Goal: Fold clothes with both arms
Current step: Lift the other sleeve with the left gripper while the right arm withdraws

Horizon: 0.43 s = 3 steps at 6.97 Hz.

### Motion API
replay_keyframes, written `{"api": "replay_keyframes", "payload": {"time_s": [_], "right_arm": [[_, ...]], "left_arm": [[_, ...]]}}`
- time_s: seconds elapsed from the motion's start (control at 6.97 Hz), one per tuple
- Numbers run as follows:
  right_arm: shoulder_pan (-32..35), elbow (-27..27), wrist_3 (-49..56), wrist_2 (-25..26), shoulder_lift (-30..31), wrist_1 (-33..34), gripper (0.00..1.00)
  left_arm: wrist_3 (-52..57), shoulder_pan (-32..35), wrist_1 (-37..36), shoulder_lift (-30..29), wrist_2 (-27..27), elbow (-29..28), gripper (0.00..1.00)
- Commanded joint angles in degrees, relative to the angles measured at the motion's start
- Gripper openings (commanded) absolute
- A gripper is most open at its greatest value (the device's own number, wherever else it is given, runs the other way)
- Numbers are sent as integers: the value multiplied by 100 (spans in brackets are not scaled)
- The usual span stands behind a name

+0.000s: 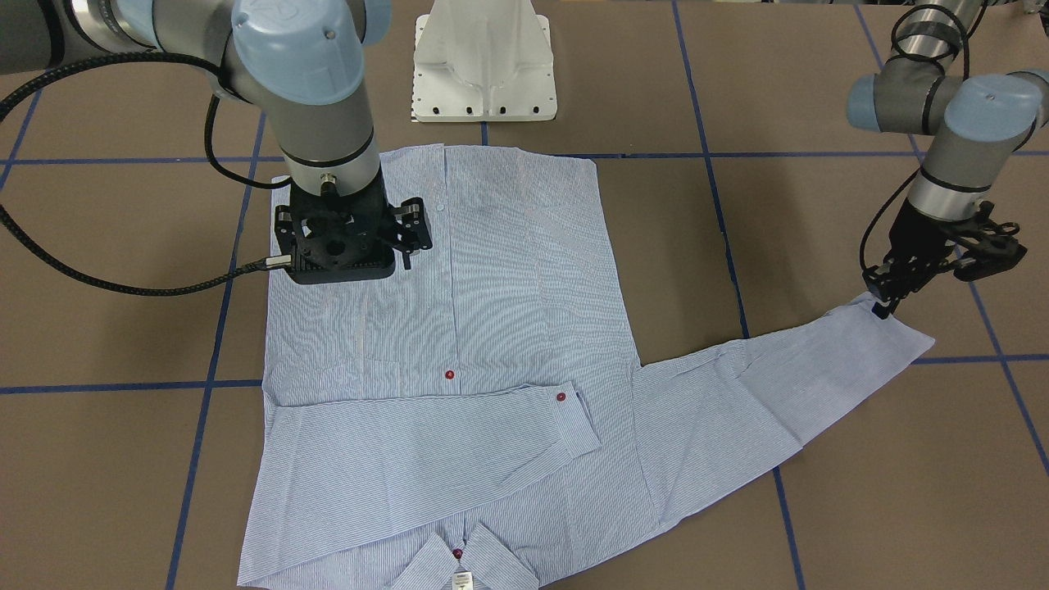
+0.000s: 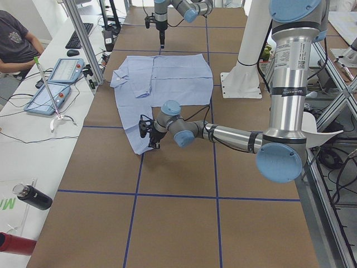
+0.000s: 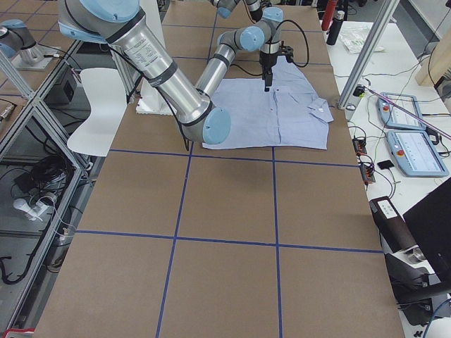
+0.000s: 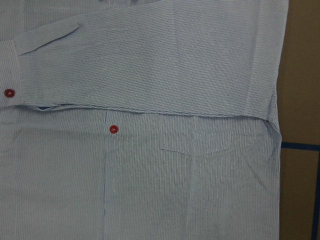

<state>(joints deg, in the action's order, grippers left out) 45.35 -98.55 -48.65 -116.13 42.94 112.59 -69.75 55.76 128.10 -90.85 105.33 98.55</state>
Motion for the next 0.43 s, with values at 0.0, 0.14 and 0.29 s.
{"api": "replay_keyframes", "payload": {"time_s": [0.0, 0.14, 0.29], "right_arm": [[131, -627, 136, -50, 669, 9, 100], [210, -866, 154, -163, 1012, 9, 100], [324, -1199, 372, -217, 1415, 0, 100]], "left_arm": [[31, 713, -1386, -604, 581, 786, 0], [23, 891, -1942, -1166, 994, 824, 0], [23, 893, -2547, -1807, 1190, 807, 0]]}}
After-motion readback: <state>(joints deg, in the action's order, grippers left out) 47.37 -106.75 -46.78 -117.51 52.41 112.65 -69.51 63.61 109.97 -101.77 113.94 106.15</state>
